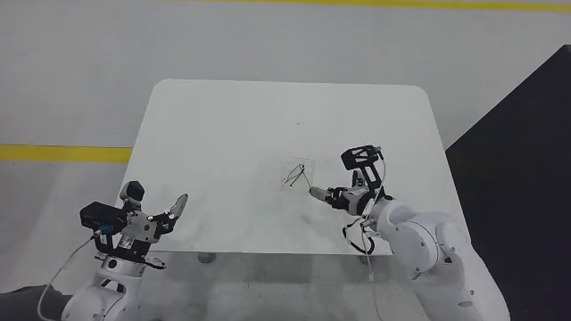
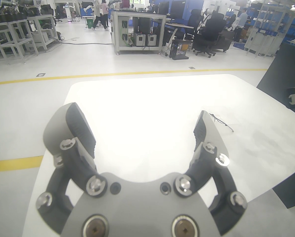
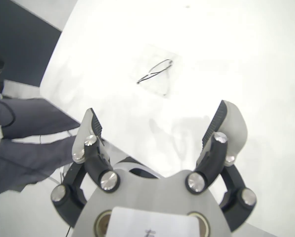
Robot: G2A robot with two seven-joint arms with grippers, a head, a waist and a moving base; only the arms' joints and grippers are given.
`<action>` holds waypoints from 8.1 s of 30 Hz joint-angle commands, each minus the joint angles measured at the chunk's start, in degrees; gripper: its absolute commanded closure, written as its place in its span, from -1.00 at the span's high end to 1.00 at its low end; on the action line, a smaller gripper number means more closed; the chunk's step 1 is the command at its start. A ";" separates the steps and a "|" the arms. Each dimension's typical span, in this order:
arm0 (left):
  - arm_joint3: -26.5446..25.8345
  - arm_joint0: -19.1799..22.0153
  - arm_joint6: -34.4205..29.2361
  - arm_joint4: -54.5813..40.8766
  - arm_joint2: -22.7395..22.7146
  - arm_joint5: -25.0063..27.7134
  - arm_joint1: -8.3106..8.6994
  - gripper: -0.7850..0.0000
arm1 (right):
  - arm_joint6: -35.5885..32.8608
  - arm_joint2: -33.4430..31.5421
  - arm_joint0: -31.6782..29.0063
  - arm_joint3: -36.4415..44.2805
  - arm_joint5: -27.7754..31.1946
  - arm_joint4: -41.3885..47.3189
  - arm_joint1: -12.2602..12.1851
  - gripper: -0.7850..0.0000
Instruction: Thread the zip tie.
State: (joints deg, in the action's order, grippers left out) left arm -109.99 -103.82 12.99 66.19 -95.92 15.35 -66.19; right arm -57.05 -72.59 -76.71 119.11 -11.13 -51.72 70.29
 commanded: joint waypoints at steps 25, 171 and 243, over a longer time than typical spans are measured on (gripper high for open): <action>0.00 0.00 0.00 0.00 0.00 0.00 0.00 1.00 | -16.19 7.33 31.90 -31.71 -19.92 23.37 3.75 1.00; 0.00 0.00 0.00 0.00 0.00 0.00 0.00 1.00 | -26.12 32.57 54.35 -60.91 6.18 72.34 5.75 -1.00; 0.00 0.00 0.00 0.00 0.00 0.00 0.00 1.00 | -6.63 -3.12 20.46 0.37 -4.05 61.98 -8.56 -1.00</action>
State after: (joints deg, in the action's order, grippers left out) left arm -109.99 -103.82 12.99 66.19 -95.92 15.35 -66.19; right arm -64.23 -75.97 -56.29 119.78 -12.16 8.92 61.68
